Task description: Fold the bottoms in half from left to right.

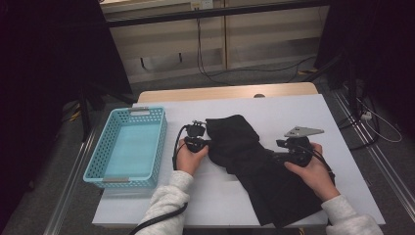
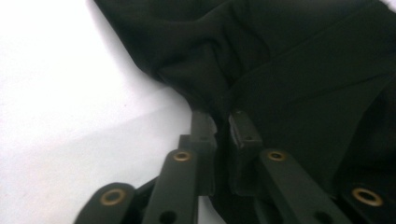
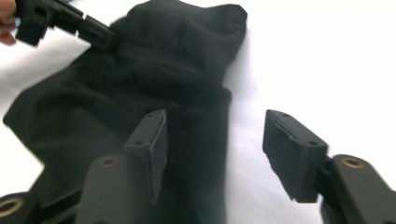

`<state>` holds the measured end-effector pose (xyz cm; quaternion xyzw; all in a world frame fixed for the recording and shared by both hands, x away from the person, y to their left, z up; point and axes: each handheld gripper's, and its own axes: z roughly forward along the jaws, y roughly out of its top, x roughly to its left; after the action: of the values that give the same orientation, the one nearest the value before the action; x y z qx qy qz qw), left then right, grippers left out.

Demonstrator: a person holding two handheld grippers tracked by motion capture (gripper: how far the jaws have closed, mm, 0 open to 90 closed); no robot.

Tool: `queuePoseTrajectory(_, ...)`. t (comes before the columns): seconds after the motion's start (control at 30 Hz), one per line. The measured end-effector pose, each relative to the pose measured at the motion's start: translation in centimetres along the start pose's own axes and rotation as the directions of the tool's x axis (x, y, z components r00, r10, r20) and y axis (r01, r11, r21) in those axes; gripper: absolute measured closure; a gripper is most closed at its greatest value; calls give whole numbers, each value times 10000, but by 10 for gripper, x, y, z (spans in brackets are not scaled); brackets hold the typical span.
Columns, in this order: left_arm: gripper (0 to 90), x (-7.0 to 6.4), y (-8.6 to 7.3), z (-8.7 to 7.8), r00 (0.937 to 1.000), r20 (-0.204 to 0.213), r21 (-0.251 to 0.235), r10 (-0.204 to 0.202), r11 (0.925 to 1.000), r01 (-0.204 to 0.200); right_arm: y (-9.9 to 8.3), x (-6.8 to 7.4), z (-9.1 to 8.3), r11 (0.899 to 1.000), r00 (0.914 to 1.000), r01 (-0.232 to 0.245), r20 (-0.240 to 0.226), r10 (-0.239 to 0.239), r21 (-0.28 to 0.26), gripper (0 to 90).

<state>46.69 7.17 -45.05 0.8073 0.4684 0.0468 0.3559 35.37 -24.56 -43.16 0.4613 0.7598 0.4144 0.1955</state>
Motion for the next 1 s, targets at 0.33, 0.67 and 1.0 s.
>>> queuePoseTrajectory(0.33, 849, 32, 17, -21, 9938, -784, -764, -789, 9944, 729, -26, -9, -15, 9995, 9997, -197, 134, 193, 261, 374)
queuePoseTrajectory(0.67, 848, 47, 6, -31, 9863, -1178, -1061, -1151, 9890, 1027, -53, -18, -24, 9926, 9989, -436, 197, 416, 1133, 495)
queuePoseTrajectory(1.0, 848, 46, 1, -36, 9844, -1306, -1185, -1182, 9876, 1029, -63, -21, -35, 9873, 9981, -596, -64, 612, 1471, 786)
